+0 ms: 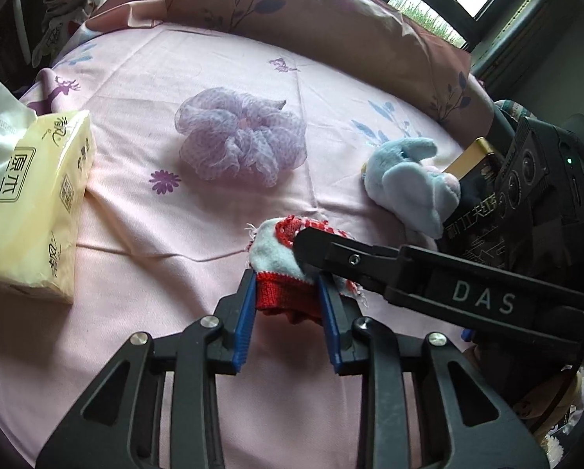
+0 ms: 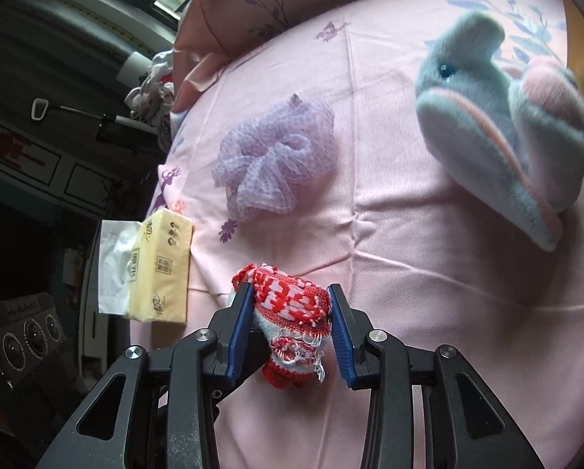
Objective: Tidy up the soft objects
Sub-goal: 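Lift the knitted hat and carry it over the green-rimmed box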
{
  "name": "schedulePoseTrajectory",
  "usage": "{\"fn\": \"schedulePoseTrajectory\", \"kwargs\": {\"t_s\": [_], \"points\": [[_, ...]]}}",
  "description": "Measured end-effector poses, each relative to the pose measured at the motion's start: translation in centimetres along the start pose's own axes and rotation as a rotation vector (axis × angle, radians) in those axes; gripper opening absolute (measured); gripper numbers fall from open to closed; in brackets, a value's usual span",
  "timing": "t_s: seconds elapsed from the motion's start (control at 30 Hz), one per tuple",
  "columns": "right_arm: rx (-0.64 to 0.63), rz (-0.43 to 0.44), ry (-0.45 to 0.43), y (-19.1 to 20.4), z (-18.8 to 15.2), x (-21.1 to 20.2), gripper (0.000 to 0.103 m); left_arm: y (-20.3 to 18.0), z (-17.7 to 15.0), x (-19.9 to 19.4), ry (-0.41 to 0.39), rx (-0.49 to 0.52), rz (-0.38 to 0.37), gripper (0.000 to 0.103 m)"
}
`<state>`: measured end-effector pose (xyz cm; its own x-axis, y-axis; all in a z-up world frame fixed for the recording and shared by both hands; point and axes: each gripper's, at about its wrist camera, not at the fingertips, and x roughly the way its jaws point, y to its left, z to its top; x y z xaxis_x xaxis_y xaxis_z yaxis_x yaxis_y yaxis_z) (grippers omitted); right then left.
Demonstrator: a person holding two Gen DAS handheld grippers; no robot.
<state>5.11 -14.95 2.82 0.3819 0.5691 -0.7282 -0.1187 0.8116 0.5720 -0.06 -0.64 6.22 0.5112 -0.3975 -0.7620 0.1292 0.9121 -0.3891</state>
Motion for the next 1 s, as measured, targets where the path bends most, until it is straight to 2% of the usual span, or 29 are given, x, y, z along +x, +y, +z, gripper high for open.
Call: {"fn": "schedulePoseTrajectory", "kwargs": {"t_s": [0.13, 0.3, 0.43, 0.57, 0.77, 0.9, 1.0], "points": [[-0.076, -0.027, -0.117, 1.7, -0.1, -3.3, 0.04, -1.2, 0.1, -2.1, -0.107, 0.036, -0.068, 0.028], [-0.118, -0.01, -0.23, 3.0, -0.3, -6.7, 0.04, -3.2, -0.1, -4.6, -0.251, 0.137, -0.083, 0.028], [-0.145, -0.007, -0.309, 3.8, -0.5, -9.5, 0.04, -4.9, -0.1, -6.3, -0.332, 0.173, -0.107, 0.028], [-0.158, 0.004, -0.385, 3.5, -0.8, -12.4, 0.04, -7.1, 0.3, -7.6, -0.352, 0.209, -0.164, 0.028], [-0.134, -0.051, -0.555, 1.0, -1.8, -18.7, 0.04, -14.3, 0.6, -8.0, -0.379, 0.373, -0.195, 0.028], [-0.033, -0.075, -0.657, -2.9, -2.9, -22.7, 0.04, -19.9, 0.3, -6.9, -0.359, 0.492, -0.225, 0.028], [0.059, -0.102, -0.725, -6.3, -4.0, -25.4, 0.04, -23.5, -0.1, -5.2, -0.329, 0.58, -0.284, 0.028]]}}
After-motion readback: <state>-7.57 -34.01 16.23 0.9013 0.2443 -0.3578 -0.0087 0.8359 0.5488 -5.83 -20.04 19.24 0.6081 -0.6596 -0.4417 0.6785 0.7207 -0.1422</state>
